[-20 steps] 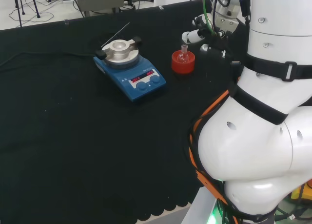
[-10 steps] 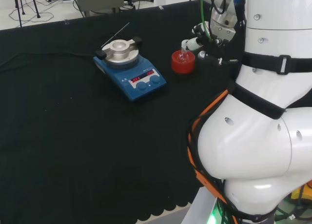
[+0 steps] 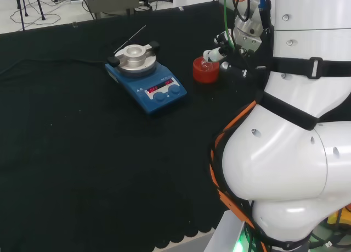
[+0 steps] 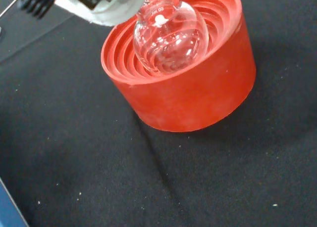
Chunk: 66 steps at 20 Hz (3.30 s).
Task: Pick up the round-bottom flask.
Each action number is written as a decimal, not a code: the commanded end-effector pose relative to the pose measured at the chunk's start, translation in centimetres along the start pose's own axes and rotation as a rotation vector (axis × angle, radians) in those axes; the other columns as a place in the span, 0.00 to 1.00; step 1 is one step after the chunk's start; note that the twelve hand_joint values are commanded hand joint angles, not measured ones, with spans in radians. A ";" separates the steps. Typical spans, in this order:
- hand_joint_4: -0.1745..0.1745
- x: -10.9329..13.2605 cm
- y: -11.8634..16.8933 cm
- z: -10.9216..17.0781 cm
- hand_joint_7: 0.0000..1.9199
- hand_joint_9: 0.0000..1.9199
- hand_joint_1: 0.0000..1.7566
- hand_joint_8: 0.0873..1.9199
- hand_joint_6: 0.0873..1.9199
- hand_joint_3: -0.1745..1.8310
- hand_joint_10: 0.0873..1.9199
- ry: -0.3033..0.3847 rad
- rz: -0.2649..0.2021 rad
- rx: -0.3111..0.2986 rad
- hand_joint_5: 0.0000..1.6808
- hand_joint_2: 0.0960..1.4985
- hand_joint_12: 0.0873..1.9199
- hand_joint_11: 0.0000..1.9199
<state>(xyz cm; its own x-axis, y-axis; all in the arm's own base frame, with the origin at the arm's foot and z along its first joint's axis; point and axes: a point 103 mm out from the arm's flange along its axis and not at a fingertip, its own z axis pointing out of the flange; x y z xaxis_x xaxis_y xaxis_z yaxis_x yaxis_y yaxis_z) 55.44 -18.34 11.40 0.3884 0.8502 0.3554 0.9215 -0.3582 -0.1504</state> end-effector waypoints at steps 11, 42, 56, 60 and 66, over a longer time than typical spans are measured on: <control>0.33 0.1 1.1 2.2 0.15 0.23 0.52 0.32 0.02 0.42 0.34 0.050 -0.023 -0.011 0.42 0.37 0.69 0.05; 0.32 0.7 2.4 2.6 0.18 0.25 0.54 0.31 0.31 0.44 0.33 0.076 -0.025 -0.045 0.41 0.36 0.69 0.07; 0.28 1.1 2.7 2.9 0.19 0.26 0.54 0.32 0.35 0.44 0.33 0.063 -0.020 -0.049 0.49 0.38 0.69 0.08; 0.27 1.2 2.8 2.9 0.19 0.26 0.54 0.32 0.35 0.44 0.33 0.058 -0.018 -0.051 0.50 0.39 0.69 0.09; 0.27 1.1 2.8 3.1 0.19 0.26 0.55 0.32 0.36 0.44 0.33 0.050 -0.010 -0.047 0.50 0.39 0.69 0.09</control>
<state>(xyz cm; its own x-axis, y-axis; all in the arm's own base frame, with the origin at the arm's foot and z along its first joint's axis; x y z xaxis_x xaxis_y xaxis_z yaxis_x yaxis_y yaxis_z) 58.49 -17.25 8.61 0.3734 0.8337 0.4068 0.9253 -0.3660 -0.0992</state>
